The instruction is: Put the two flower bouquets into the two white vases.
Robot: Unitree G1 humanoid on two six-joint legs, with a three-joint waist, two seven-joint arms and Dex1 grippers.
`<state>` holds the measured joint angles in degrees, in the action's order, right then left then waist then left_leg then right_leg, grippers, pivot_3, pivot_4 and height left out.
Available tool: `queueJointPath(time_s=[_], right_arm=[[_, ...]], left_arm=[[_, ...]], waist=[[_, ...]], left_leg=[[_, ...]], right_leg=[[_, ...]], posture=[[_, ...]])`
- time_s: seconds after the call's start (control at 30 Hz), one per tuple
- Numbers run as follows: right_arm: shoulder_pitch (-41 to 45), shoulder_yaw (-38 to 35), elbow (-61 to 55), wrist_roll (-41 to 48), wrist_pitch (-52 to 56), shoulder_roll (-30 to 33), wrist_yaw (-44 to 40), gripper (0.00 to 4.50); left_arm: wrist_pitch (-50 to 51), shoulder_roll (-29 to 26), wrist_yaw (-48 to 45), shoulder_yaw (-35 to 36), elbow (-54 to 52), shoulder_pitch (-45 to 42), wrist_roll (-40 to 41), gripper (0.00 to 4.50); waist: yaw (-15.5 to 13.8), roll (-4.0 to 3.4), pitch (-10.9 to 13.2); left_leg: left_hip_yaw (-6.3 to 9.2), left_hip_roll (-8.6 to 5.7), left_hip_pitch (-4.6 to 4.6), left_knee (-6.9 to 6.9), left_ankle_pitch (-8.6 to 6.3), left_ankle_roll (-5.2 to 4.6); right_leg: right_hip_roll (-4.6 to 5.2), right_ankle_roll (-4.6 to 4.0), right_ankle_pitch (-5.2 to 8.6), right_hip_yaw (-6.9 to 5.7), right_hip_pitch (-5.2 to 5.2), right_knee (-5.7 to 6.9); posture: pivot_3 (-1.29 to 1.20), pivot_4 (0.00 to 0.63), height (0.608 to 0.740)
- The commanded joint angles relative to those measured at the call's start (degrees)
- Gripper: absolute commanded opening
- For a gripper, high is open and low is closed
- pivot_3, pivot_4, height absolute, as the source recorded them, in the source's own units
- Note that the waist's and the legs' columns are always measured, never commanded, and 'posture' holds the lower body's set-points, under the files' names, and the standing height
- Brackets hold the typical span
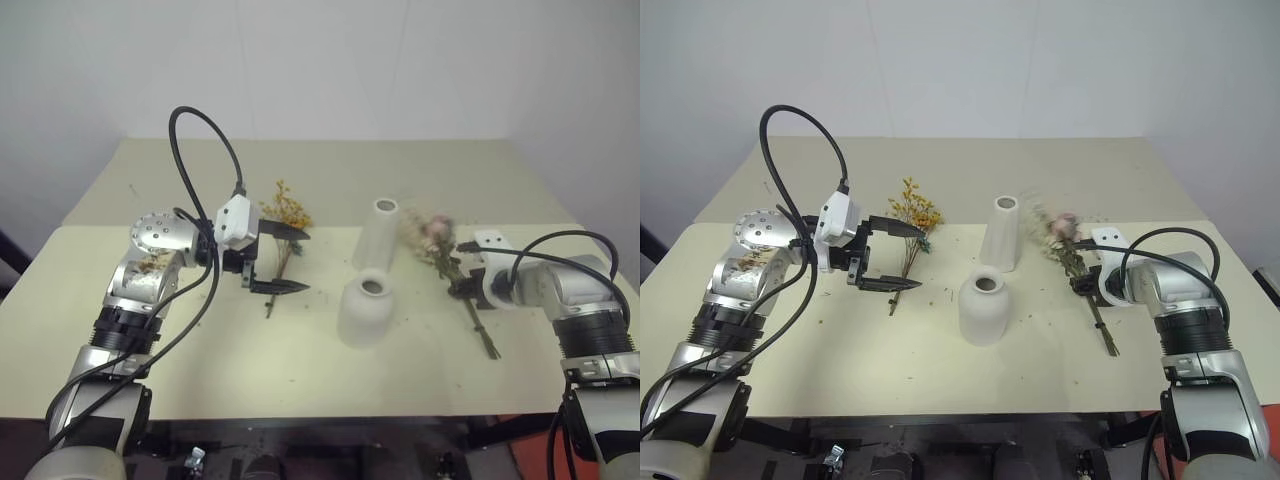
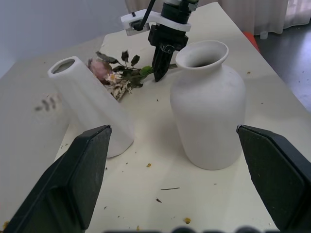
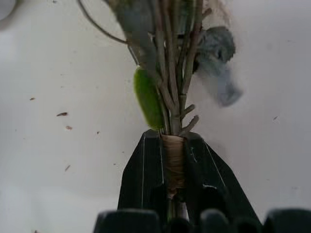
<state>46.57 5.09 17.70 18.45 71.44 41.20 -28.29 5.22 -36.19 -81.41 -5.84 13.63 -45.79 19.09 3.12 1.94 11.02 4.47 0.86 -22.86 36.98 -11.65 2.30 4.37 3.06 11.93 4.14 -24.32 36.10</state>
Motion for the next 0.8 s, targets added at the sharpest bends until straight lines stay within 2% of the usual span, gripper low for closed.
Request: queueJointPath(time_s=[0.03, 0.13, 0.23, 0.33, 0.43, 0.57, 0.67, 0.8], right_arm=[[1.5, -0.3, 0.1, -1.5, -1.0, 0.7, -0.7, 0.22], [1.7, -1.4, -0.7, -2.2, -0.8, 0.2, 0.5, 0.22], [1.4, -4.9, -2.6, -4.0, -3.6, -1.4, 5.4, 0.22], [-0.2, -12.0, -6.7, -6.8, -16.2, -5.4, 14.8, 0.22], [-1.5, -12.6, -8.7, -12.5, -36.5, -6.6, 20.8, 0.22], [6.2, -20.6, -5.0, -4.9, -51.5, -11.9, 19.1, 0.22], [11.0, -26.4, -1.6, 4.2, -56.0, -15.7, 12.6, 0.22], [15.1, -28.8, 2.9, 11.6, -60.7, -18.9, 3.0, 0.22]], left_arm=[[-0.2, -1.1, 0.7, 1.4, -2.1, 0.5, 0.1, 4.50], [-0.2, -1.1, 1.0, 1.3, -2.4, 0.7, 0.2, 4.50], [-0.1, -0.9, 1.3, 1.2, -2.4, 0.5, 0.2, 4.50], [-0.2, -1.1, 1.1, 1.5, -1.9, 0.1, 0.4, 4.50], [-0.2, -1.4, 0.9, 1.7, -1.1, -0.4, 0.4, 4.50], [-0.3, -1.8, 0.7, 2.2, 0.7, -1.3, 0.6, 4.50], [-0.5, -1.9, 0.8, 2.2, 1.5, -1.9, 0.3, 4.50], [0.4, -2.5, 0.9, 2.8, 0.8, -1.7, 1.1, 4.50]], waist=[[0.0, 0.00, 0.0], [0.1, 0.00, 0.0], [0.1, 0.00, 0.0], [0.3, -0.02, 0.0], [0.3, -0.03, 0.0], [1.0, -0.06, 0.0], [1.1, -0.09, 0.1], [1.0, -0.10, 0.1]], left_leg=[[0.00, 0.00, 0.00, 0.00, 0.00, 0.00], [0.01, 0.00, 0.00, 0.00, 0.00, 0.00], [0.01, 0.00, 0.00, 0.00, 0.00, 0.00], [0.00, -0.01, -0.01, -0.02, 0.00, 0.00], [0.01, 0.00, -0.04, -0.03, 0.00, 0.00], [0.00, -0.01, -0.05, -0.02, 0.00, 0.00], [0.01, 0.05, 0.03, -0.04, 0.00, 0.00], [0.05, 0.03, 0.03, -0.06, 0.00, 0.00]], right_leg=[[-0.01, 0.00, 0.00, 0.00, 0.00, 0.01], [0.00, 0.00, 0.00, 0.00, 0.00, 0.00], [0.00, 0.00, 0.00, 0.00, 0.00, 0.00], [0.00, 0.01, 0.00, 0.01, -0.04, 0.02], [0.00, 0.01, 0.00, 0.00, -0.07, 0.02], [0.01, 0.04, -0.03, 0.02, -0.06, -0.02], [-0.06, 0.01, -0.06, 0.04, -0.04, 0.04], [-0.04, -0.02, -0.07, 0.00, 0.01, 0.02]], posture=[[0.00, 0.150, 0.740], [0.00, 0.150, 0.740], [0.00, 0.150, 0.740], [0.00, 0.150, 0.740], [0.00, 0.150, 0.740], [0.00, 0.150, 0.740], [0.00, 0.150, 0.740], [0.00, 0.150, 0.740]])
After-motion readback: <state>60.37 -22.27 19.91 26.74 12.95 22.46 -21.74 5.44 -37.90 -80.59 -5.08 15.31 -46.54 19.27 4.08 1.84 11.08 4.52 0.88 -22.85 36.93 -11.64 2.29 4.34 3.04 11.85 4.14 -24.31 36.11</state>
